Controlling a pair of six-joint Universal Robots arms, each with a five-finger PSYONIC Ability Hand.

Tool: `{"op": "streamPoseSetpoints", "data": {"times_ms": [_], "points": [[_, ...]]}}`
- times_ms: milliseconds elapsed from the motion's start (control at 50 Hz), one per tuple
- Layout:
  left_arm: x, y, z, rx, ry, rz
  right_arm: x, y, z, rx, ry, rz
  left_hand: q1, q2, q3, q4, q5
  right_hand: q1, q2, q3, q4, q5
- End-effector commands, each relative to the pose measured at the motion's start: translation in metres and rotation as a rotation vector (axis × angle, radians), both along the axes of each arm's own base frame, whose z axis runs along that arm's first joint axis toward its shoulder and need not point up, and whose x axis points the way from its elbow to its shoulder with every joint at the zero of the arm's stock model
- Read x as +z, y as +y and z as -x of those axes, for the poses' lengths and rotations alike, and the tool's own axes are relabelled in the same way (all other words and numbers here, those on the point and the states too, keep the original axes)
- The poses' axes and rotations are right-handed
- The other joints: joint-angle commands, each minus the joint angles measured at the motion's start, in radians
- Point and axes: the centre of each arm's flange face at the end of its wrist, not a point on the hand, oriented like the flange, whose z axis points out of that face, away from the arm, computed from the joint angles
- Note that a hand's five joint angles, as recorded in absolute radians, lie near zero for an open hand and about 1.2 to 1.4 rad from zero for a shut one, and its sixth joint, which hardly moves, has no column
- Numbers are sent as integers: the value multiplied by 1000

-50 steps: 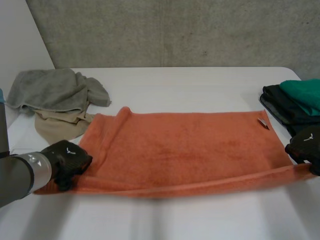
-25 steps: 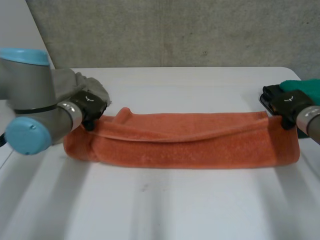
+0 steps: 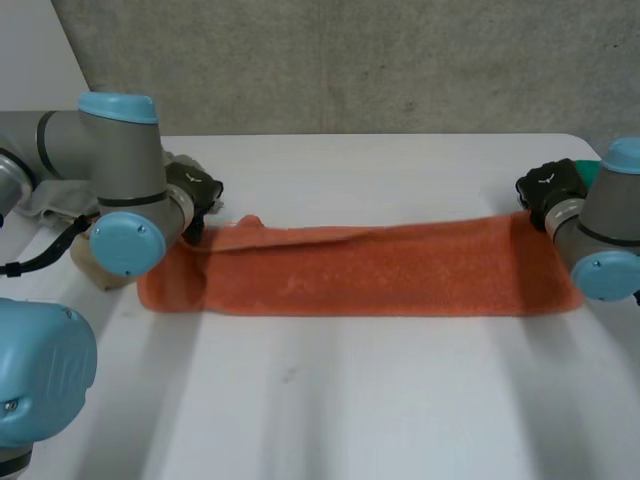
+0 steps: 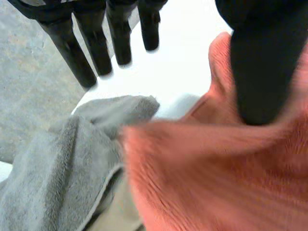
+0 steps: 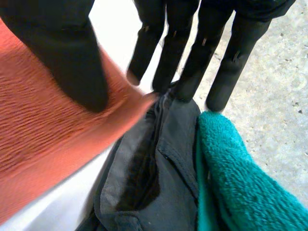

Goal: Fold the laundry.

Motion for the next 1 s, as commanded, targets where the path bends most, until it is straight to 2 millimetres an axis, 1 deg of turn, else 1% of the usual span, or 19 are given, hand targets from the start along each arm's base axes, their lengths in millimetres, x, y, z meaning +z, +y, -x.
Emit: {"op": "streamPoseSetpoints", "data": {"times_ms": [20, 80, 100, 160, 240, 340, 400, 460, 540, 560, 620, 640, 760, 780, 840, 860, 900, 940, 1000], "points": [[24, 1, 14, -41, 69, 104, -1, 3, -9, -27, -23, 1, -538, -603, -607, -622, -606, -608, -605, -617, -627, -612], [38, 3, 15, -39, 85, 149, 5, 6, -11, -29, -57, 2, -538, -603, -607, -622, -606, -608, -605, -617, -627, -612], [47, 5, 15, -31, 94, 169, 9, 8, -10, -35, -84, 1, -538, -603, -607, -622, -606, -608, -605, -617, -627, -612], [52, 10, 14, -33, 96, 167, 14, 11, -9, -40, -123, -7, -538, -603, -607, -622, -606, -608, -605, -617, -627, -612], [42, 24, 14, -65, 56, 98, 22, 18, -9, -34, -171, -16, -538, -603, -607, -622, -606, -608, -605, -617, -627, -612], [12, 46, 4, -108, -58, -61, 20, 28, -12, 11, -173, -55, -538, -603, -607, -622, -606, -608, -605, -617, -627, -612], [0, 50, -3, -115, -89, -108, 17, 31, -13, 29, -162, -67, -538, -603, -607, -622, -606, -608, -605, -617, -627, -612], [-7, 49, -6, -113, -91, -114, 13, 32, -14, 39, -144, -73, -538, -603, -607, -622, -606, -608, -605, -617, -627, -612], [-13, 35, -4, -112, -60, -45, 9, 32, -16, 44, -135, -81, -538, -603, -607, -622, -606, -608, -605, -617, -627, -612], [-15, 26, -4, -104, -46, -7, 7, 33, -17, 46, -134, -84, -538, -603, -607, -622, -606, -608, -605, -617, -627, -612], [-16, 11, -3, -91, -22, 61, 7, 34, -18, 49, -133, -89, -538, -603, -607, -622, -606, -608, -605, -617, -627, -612], [-15, -1, -3, -81, -1, 109, 7, 35, -19, 48, -134, -89, -538, -603, -607, -622, -606, -608, -605, -617, -627, -612], [-11, -37, -1, -38, 88, 230, 8, 39, -19, 45, -134, -100, -538, -603, -607, -622, -606, -608, -605, -617, -627, -612], [-11, -48, -4, -15, 118, 250, 9, 40, -19, 45, -134, -100, -538, -603, -607, -622, -606, -608, -605, -617, -627, -612], [-16, -65, -13, 49, 142, 273, 9, 41, -18, 45, -136, -100, -538, -603, -607, -622, -606, -608, -605, -617, -627, -612], [-21, -76, -27, 119, 136, 274, 9, 41, -16, 42, -137, -98, -538, -603, -607, -622, -606, -608, -605, -617, -627, -612], [-24, -82, -38, 178, 114, 270, 9, 41, -16, 40, -136, -100, -538, -603, -607, -622, -606, -608, -605, -617, -627, -612], [-21, -80, -44, 232, 90, 245, 9, 40, -15, 38, -138, -100, -538, -603, -607, -622, -606, -608, -605, -617, -627, -612], [-21, -69, -40, 208, 75, 175, 8, 40, -14, 35, -138, -101, -538, -603, -607, -622, -606, -608, -605, -617, -627, -612]]}}
